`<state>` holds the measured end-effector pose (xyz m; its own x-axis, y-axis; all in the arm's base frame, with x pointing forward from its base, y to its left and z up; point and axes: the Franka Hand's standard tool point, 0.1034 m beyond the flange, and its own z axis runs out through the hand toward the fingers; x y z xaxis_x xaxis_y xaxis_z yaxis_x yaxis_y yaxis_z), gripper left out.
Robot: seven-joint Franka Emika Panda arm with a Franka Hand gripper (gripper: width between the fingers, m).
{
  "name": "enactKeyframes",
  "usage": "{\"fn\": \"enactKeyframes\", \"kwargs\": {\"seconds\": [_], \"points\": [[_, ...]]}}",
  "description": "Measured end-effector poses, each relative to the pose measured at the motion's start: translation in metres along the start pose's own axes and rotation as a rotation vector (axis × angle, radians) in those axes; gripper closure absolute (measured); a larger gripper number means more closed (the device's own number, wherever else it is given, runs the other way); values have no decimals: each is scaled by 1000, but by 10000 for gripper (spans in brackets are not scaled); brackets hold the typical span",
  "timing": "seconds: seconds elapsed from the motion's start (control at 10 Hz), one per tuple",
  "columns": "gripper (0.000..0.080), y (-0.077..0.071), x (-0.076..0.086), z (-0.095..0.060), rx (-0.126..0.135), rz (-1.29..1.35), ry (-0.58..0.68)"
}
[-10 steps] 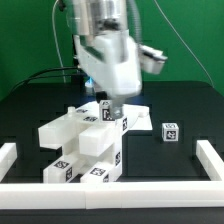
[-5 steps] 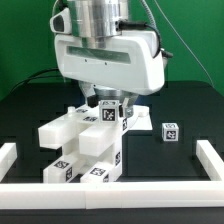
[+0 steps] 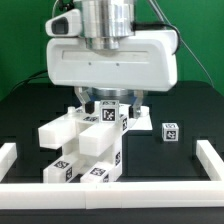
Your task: Assemble chair
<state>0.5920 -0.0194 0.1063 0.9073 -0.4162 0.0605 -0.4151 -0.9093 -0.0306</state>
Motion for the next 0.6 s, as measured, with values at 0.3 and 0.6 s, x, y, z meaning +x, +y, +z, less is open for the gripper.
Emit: {"fn": "enactKeyframes", "kwargs": {"seconds": [0.3,0.6], "points": [[150,-1,-9,7,-9,-15,1],[435,-1,-10,7,-10,-14,0]]}}
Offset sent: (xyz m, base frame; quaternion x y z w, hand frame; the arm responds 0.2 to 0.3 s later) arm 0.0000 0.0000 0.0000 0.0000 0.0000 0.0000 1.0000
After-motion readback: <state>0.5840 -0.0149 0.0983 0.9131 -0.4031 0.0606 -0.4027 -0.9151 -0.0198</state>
